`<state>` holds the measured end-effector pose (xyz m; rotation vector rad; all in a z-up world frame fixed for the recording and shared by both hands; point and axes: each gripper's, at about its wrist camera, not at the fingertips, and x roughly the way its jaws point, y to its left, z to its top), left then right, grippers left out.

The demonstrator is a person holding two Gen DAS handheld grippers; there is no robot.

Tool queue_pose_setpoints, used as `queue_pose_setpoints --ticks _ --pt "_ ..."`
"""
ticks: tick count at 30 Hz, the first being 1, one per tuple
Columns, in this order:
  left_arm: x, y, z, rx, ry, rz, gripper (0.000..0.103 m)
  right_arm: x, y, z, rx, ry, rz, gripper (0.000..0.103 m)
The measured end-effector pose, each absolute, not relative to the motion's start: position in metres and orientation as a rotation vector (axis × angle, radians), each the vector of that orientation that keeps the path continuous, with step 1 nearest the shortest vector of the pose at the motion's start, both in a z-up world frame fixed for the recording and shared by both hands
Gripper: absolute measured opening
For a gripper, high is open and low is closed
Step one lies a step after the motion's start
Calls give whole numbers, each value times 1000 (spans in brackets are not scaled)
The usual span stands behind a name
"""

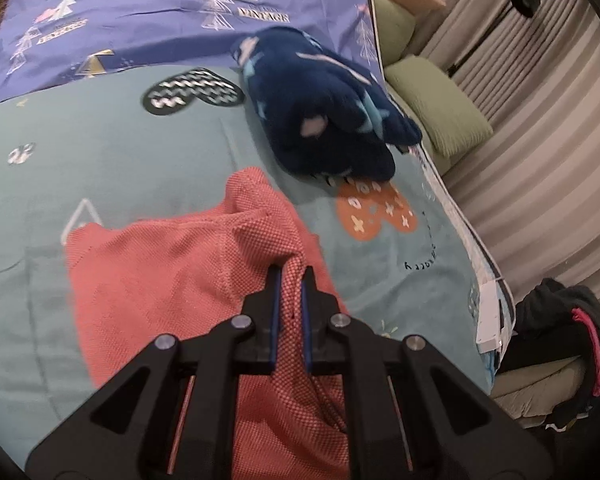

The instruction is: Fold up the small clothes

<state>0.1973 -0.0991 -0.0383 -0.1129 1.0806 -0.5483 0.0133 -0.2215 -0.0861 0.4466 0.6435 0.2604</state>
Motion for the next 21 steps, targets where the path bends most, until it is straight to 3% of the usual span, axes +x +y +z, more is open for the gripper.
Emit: queue_pose_setpoints --ticks 11,21 --pt "196 -151 -64 40 1117 -534 12 17 -250 -116 567 729 258 9" --pt "185 -166 -50 90 1037 -599 13 19 -261 -129 632 767 272 10"
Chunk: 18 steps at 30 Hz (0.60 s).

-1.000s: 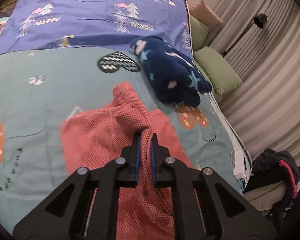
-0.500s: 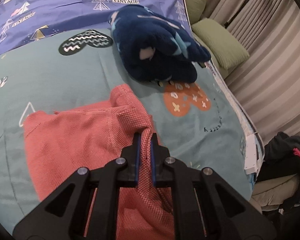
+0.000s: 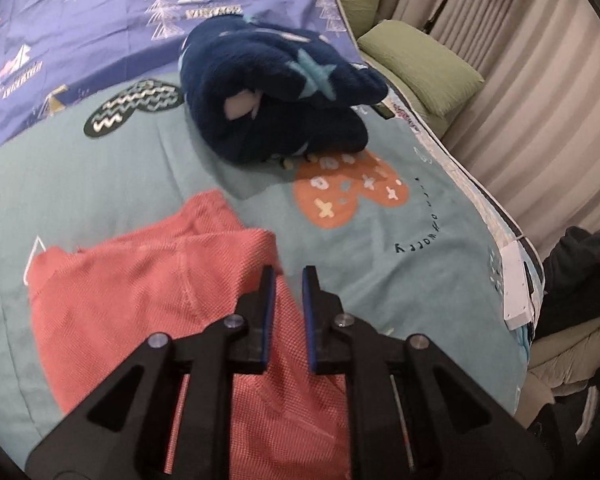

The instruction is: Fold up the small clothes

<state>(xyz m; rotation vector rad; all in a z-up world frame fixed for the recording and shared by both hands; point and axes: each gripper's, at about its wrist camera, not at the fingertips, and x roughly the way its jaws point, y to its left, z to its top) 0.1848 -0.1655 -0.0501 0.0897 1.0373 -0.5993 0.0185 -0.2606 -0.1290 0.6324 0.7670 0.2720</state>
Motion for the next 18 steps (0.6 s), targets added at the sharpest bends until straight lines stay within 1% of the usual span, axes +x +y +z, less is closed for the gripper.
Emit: queue_pose_setpoints --ticks 3,7,10,12,14,16,18 --pt "180 -163 -44 99 1017 -603 13 18 -265 -133 653 775 271 10" --pt "168 -151 -36 108 986 -607 23 14 -271 -134 683 769 267 10" --pt "154 -139 -33 104 970 -613 23 12 -275 -134 697 765 265 10" --pt "139 -127 -33 96 970 -633 26 10 -279 -135 695 771 250 10" --pt "124 -115 -34 100 969 -649 34 6 -286 -137 696 788 225 13" --pt "106 -100 -37 105 970 -654 39 1 -294 -136 692 795 209 13" --pt "90 -86 -44 96 986 -654 39 -4 -296 -129 640 791 181 13"
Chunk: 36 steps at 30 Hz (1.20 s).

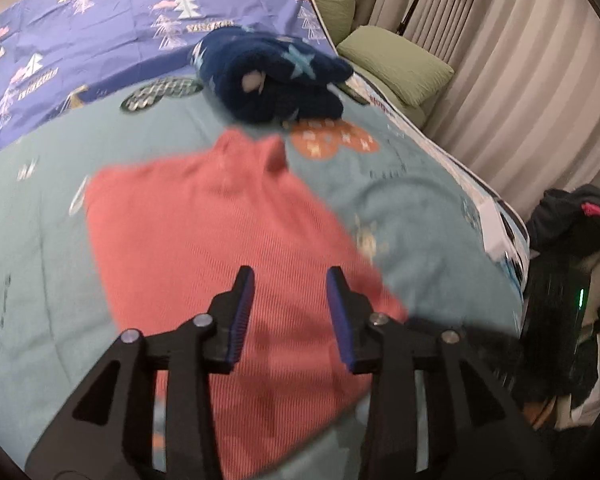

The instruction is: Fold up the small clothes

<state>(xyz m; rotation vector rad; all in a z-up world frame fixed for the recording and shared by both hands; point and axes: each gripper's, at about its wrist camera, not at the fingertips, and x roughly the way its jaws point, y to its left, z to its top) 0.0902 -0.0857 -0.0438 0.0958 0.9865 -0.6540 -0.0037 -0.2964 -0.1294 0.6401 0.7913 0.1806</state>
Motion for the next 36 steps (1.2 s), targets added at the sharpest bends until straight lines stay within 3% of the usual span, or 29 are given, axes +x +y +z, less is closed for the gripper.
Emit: queue_pose_setpoints --ticks 7,9,12,13,14,19,24,28,32,34,36 --pt "46 -57 -75 120 1033 -602 41 -1 -276 -95 417 740 243 29" --pt "39 -51 -79 93 1042 -600 43 11 -264 -96 364 782 278 39" --pt "33 -44 -80 71 1034 -583 43 29 -260 -110 359 856 259 40" --pt "31 -43 -79 75 1027 -577 46 32 -261 -114 371 876 263 30" --pt "29 -41 -78 81 1020 -571 51 35 -262 -116 382 887 268 2" --pt "19 -29 -83 99 1013 -547 57 14 -285 -98 439 809 261 2" --pt "21 -10 -104 25 1080 -495 58 19 -311 -130 490 929 170 3" --pt "16 -4 -102 6 1058 -499 58 16 -313 -121 545 878 259 8" --pt "14 -10 -103 50 1044 -497 58 30 -293 -101 472 832 343 31" --pt "11 -12 -103 59 1034 -500 58 42 -281 -102 426 862 355 39" --pt "11 -13 -103 55 1023 -494 58 56 -271 -112 416 902 367 41"
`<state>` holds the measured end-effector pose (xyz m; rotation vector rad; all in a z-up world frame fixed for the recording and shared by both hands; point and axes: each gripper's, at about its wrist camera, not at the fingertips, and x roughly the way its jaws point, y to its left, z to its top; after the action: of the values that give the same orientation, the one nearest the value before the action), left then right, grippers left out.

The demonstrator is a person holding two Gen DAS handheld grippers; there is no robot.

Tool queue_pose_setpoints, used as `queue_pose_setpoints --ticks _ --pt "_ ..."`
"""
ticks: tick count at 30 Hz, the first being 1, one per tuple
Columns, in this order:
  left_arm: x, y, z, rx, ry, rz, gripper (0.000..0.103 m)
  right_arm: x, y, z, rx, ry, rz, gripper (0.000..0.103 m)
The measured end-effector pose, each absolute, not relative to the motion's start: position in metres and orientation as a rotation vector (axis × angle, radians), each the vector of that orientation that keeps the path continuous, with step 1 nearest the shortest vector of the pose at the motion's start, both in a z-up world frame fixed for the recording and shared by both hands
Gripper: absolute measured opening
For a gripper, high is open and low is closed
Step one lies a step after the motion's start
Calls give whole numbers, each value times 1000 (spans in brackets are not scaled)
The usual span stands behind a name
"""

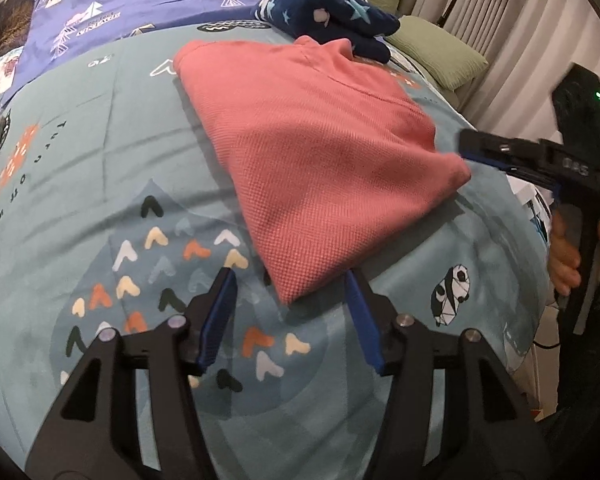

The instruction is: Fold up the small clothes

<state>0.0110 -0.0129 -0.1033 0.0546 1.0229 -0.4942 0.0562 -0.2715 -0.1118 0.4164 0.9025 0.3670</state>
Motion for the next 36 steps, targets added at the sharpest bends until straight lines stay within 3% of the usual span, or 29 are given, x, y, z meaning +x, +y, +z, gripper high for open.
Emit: queue_pose_setpoints --ticks 1,3,5,12,16,23,28,29,31,36 --pt "10 -11 -103 50 1018 -488 58 59 -268 -117 416 924 370 40" --pt "12 -11 -102 28 999 -470 56 62 -265 -127 389 964 315 3" --pt "14 -10 -102 -1 987 -488 14 59 -274 -132 441 970 273 5" --pt "12 1 -104 -57 1039 -517 13 52 -289 -129 460 979 283 9" --pt "10 9 -91 -97 1030 -534 13 66 -294 -109 479 914 325 28" --pt "37 -2 -54 -83 896 -578 20 132 -289 -102 507 914 366 32" --pt "84 -17 -79 -123 945 -576 20 175 -289 -120 574 949 387 32" --pt "91 -19 -90 -120 973 -560 19 180 -289 -124 584 947 389 30" --pt "98 -17 -103 -150 1001 -564 19 186 -288 -129 550 944 366 5" --pt "93 -12 -97 -160 992 -584 19 180 -310 -118 519 870 241 4"
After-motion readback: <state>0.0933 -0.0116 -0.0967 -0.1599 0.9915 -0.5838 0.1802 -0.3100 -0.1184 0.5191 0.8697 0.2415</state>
